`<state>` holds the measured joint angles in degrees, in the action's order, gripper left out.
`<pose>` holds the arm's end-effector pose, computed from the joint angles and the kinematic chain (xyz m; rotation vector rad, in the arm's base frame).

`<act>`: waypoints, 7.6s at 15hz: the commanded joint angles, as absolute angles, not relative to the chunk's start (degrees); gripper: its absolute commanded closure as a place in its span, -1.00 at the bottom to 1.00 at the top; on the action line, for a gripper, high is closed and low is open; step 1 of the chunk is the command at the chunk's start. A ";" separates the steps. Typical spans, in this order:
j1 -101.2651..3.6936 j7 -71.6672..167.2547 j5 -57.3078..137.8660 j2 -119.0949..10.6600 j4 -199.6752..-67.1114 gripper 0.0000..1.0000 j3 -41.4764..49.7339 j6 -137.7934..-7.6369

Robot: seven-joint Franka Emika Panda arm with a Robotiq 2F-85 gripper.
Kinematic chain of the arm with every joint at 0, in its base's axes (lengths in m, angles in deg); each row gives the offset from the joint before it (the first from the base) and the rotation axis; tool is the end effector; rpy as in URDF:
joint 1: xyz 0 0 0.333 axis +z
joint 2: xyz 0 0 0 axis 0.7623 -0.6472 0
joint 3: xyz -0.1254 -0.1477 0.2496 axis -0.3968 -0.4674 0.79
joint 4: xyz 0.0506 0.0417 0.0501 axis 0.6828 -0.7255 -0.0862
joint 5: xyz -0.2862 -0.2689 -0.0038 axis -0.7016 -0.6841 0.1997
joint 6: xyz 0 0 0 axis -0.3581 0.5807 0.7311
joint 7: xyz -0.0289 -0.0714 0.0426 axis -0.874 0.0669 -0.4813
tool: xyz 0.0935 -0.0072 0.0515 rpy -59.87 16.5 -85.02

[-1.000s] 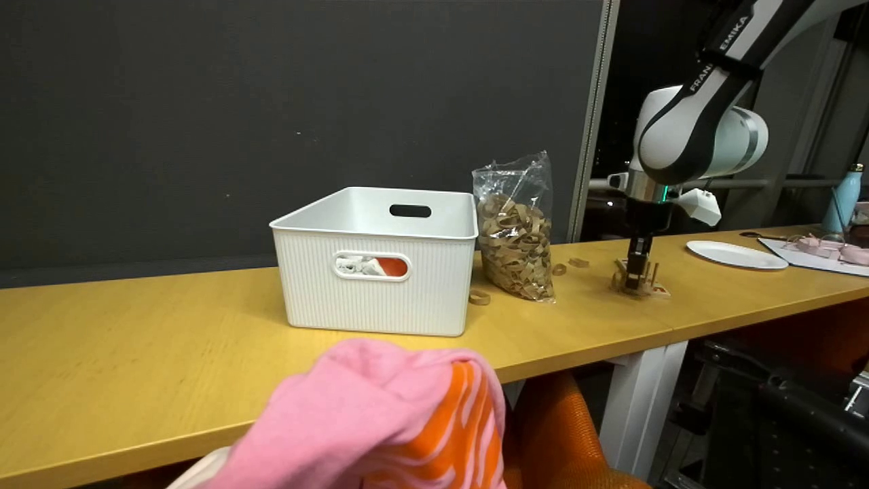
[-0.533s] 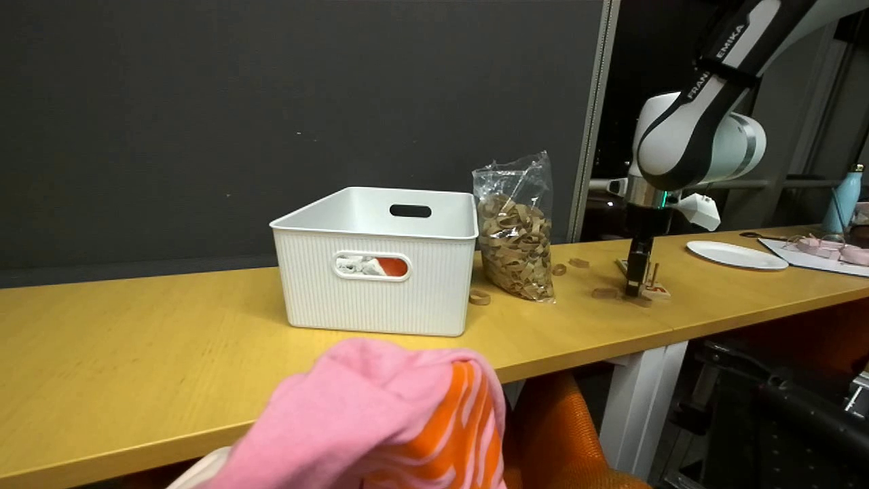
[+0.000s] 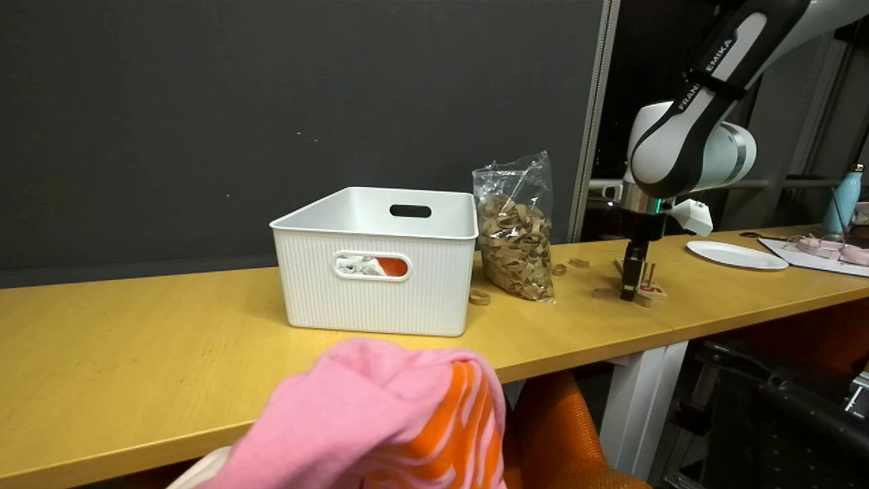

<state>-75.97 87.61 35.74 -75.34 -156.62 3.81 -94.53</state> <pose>0.5174 -0.3001 0.1263 3.0100 0.3262 -0.0132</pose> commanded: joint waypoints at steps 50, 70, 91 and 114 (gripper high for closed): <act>-70.05 80.44 34.00 -72.24 -157.07 0.98 2.03 -93.98; -58.54 59.47 21.69 -47.41 -158.54 0.98 -2.47 -94.47; -51.60 59.28 17.93 -60.56 -147.27 0.98 -3.16 -94.45; -51.01 50.20 9.09 -46.67 -163.08 -1.00 -6.81 -97.02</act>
